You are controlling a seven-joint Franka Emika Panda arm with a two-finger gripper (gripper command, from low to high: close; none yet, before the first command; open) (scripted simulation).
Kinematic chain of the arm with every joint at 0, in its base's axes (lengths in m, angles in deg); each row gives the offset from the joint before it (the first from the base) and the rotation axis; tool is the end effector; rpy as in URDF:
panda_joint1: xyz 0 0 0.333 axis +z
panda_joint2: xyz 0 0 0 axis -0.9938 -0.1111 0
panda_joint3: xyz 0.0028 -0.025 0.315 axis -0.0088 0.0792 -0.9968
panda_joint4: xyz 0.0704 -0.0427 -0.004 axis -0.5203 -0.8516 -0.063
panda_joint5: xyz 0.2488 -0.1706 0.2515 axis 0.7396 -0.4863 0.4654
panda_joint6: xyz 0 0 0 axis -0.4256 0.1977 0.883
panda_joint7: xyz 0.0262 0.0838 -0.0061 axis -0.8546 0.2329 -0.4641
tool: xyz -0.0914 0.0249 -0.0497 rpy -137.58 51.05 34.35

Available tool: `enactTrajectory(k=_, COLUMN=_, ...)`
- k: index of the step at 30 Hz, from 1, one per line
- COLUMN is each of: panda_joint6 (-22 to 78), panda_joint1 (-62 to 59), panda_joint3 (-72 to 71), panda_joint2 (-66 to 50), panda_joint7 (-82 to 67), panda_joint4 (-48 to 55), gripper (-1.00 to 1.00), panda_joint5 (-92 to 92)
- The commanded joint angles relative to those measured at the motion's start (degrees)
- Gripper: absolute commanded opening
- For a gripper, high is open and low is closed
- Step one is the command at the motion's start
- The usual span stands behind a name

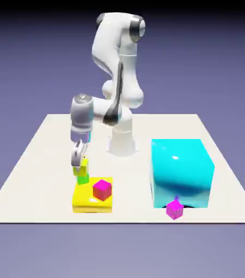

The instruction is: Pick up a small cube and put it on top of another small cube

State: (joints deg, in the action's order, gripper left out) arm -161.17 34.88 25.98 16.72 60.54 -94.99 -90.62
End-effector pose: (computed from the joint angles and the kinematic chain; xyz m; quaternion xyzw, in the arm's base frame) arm 0.3734 -0.1618 0.2953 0.3443 -0.9374 0.0471 0.0237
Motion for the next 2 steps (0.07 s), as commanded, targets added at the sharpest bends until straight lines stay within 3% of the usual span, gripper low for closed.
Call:
enactTrajectory(k=1, panda_joint6=2.1, panda_joint1=0.2, panda_joint3=-0.2, panda_joint2=2.1, panda_joint7=-1.4, panda_joint4=0.3, gripper=1.0, panda_joint5=1.9)
enactTrajectory(k=2, panda_joint6=4.1, panda_joint1=0.3, panda_joint3=-0.3, panda_joint2=3.9, panda_joint7=-2.7, panda_joint4=0.6, gripper=1.0, panda_joint5=3.6)
